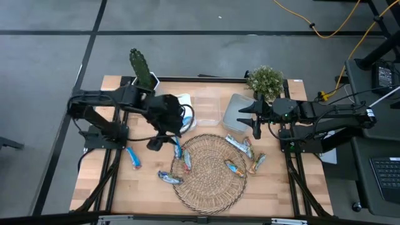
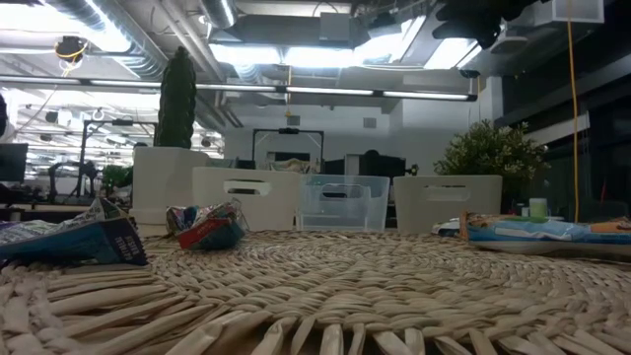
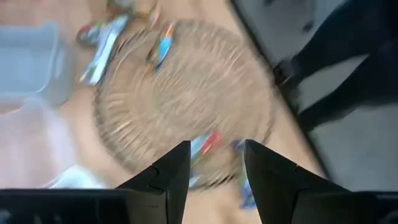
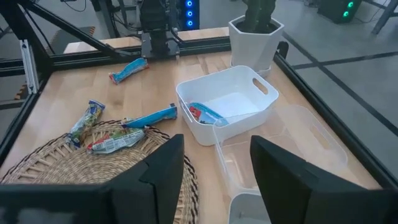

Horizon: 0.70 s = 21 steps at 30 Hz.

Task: Pick and place Granola Bars by type
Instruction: Put the red granola bar into the white bin

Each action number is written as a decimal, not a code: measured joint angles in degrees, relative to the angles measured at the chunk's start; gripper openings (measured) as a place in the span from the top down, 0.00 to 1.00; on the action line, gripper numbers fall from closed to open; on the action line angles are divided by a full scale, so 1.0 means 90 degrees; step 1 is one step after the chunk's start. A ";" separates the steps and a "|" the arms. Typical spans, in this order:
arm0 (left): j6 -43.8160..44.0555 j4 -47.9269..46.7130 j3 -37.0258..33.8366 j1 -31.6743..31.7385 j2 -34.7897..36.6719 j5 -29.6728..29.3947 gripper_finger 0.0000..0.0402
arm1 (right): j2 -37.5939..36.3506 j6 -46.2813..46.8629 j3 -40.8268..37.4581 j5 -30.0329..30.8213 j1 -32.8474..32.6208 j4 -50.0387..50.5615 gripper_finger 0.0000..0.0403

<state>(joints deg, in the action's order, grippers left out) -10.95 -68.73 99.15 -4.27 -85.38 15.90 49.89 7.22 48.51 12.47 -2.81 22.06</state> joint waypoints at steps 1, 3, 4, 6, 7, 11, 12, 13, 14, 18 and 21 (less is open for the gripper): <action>-0.0175 -0.0103 0.0005 0.0004 -0.0084 -0.0162 0.64 | 0.0000 0.0000 0.0000 0.0000 -0.0002 0.0000 0.54; -0.0465 -0.0254 -0.0012 -0.0006 -0.0300 -0.0554 0.63 | 0.0000 -0.0002 0.0000 0.0000 -0.0001 0.0000 0.54; -0.0601 -0.0316 -0.0041 -0.0033 -0.0420 -0.0784 0.63 | 0.0000 -0.0002 0.0000 0.0000 0.0000 0.0000 0.54; -0.0881 -0.0455 -0.0119 -0.0108 -0.0658 -0.1090 0.61 | 0.0000 -0.0002 0.0000 -0.0001 -0.0001 0.0002 0.54; -0.1023 -0.0516 -0.0148 -0.0133 -0.0795 -0.1174 0.60 | 0.0000 -0.0002 0.0000 0.0000 -0.0001 0.0002 0.54; -0.1145 -0.0711 -0.0283 -0.0225 -0.1504 -0.1245 0.55 | 0.0000 -0.0001 0.0000 -0.0002 0.0000 0.0004 0.54; -0.1116 -0.0743 -0.0315 -0.0234 -0.1694 -0.1263 0.54 | 0.0000 0.0003 0.0000 -0.0002 -0.0002 0.0009 0.54; -0.1081 -0.0784 -0.0358 -0.0234 -0.1850 -0.1256 0.53 | 0.0000 0.0005 0.0000 -0.0002 -0.0002 0.0010 0.54; -0.1047 -0.0804 -0.0404 -0.0232 -0.1982 -0.1249 0.52 | 0.0000 0.0004 0.0000 -0.0002 -0.0002 0.0010 0.54; -0.1038 -0.0723 -0.0606 -0.0205 -0.2458 -0.1129 0.48 | 0.0000 0.0005 0.0000 -0.0002 -0.0002 0.0019 0.54; -0.1181 -0.0664 -0.0663 -0.0205 -0.2732 -0.0722 0.47 | 0.0000 0.0008 0.0000 -0.0003 -0.0002 0.0024 0.54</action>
<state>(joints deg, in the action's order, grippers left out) -21.58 -74.70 93.18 -6.11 -109.96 9.40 49.89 7.29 48.51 12.44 -2.83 22.28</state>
